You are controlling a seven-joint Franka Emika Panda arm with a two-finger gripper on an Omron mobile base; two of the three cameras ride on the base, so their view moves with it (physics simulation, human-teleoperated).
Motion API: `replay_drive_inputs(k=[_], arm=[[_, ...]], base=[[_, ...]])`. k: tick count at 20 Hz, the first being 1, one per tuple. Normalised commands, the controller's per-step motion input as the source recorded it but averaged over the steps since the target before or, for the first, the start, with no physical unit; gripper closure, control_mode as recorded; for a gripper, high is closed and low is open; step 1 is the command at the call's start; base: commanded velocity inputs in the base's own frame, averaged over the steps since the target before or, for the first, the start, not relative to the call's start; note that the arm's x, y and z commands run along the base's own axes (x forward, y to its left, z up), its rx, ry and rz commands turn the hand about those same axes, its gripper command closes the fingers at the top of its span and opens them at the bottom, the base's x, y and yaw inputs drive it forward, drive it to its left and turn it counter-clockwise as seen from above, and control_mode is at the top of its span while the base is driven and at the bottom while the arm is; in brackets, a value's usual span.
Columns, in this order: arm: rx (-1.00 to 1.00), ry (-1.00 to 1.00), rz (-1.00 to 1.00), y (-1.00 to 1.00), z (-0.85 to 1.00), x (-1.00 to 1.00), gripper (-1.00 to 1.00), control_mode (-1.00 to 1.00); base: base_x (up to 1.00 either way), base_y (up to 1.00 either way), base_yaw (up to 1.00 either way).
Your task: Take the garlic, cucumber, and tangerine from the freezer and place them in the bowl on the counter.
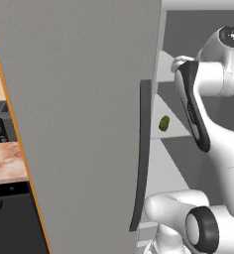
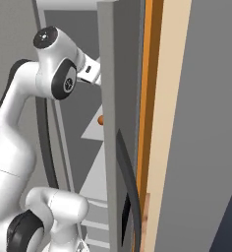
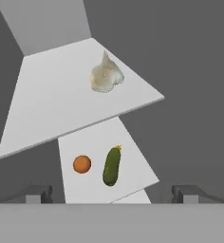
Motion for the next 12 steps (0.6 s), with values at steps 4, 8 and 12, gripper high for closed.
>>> replay_drive_inputs(k=[4, 8, 12], arm=[[0.0, -0.15, 0.0, -0.18, -0.06, 0.4, -1.0, -1.0], [0.0, -0.13, 0.0, -0.07, -0.09, 0.41, -1.0, -1.0], [0.0, -0.02, 0.0, 0.0, 0.0, 0.47, -1.0, -1.0]], base=[[0.0, 0.0, 0.0], [0.0, 0.0, 0.0], [0.0, 0.0, 0.0]])
